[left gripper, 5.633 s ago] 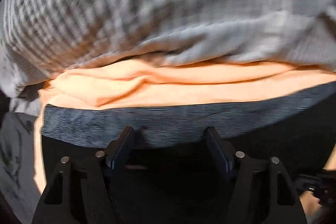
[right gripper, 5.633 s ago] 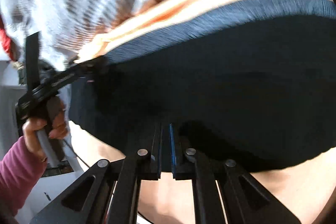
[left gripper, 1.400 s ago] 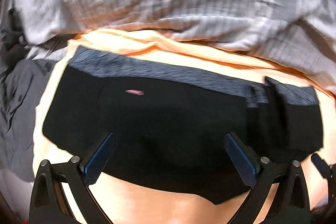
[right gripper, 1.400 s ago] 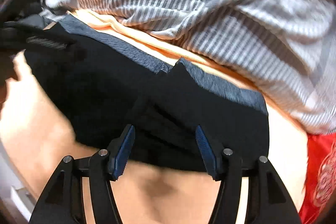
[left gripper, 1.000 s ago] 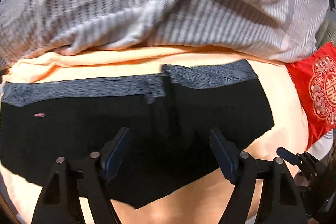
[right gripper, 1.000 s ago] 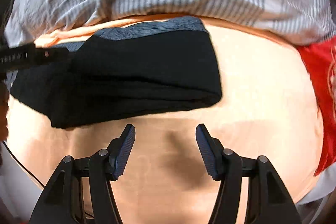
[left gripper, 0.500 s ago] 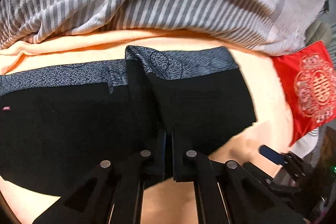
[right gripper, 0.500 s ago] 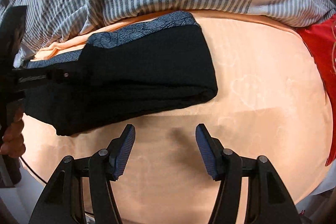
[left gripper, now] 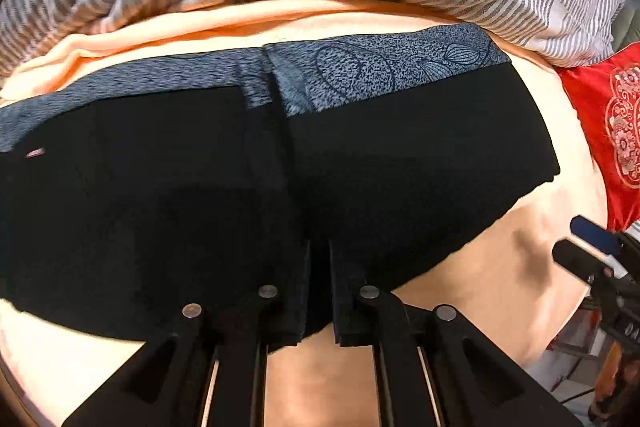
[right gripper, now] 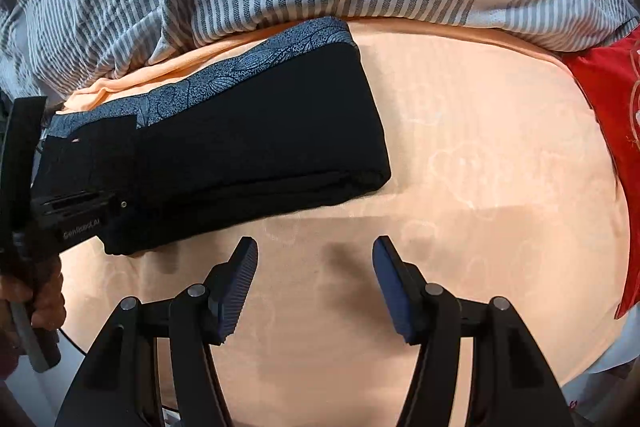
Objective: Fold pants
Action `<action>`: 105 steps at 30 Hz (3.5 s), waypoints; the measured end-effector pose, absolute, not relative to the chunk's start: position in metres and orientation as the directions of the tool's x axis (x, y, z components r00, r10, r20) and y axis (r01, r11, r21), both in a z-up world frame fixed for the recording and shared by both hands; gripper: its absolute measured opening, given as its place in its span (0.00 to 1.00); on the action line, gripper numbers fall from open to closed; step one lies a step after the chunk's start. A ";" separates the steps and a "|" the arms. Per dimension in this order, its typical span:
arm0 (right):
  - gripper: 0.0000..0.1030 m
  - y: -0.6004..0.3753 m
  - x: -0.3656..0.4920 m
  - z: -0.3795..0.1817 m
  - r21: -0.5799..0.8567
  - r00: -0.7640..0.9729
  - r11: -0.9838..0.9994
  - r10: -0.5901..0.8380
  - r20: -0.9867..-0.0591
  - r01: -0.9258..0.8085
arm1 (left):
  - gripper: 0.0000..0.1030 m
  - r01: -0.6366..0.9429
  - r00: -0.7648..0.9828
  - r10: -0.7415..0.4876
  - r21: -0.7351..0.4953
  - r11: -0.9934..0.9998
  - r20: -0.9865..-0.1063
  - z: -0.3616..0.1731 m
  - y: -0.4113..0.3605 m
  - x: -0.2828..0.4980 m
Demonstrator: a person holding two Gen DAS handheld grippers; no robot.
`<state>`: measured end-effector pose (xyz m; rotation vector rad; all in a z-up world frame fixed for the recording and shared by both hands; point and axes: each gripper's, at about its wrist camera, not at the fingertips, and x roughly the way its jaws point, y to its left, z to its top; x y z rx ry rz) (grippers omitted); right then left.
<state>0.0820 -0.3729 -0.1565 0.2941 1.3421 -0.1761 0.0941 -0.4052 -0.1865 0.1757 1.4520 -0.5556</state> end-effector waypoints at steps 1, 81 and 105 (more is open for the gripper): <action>0.62 -0.375 0.083 -0.155 0.108 0.225 0.950 0.041 -0.973 0.294 | 0.09 0.455 0.022 -0.245 -0.209 0.866 -0.969 -0.182 -0.402 0.094; 0.59 -0.301 0.145 -0.124 0.139 0.232 0.976 0.099 -0.968 0.165 | 0.99 0.146 0.253 -0.225 -0.193 0.970 -0.941 -0.120 -0.310 0.105; 0.63 -0.238 0.178 -0.130 0.129 0.192 0.990 0.116 -0.974 0.053 | 0.99 0.028 0.204 -0.126 -0.123 0.992 -0.971 -0.142 -0.245 0.116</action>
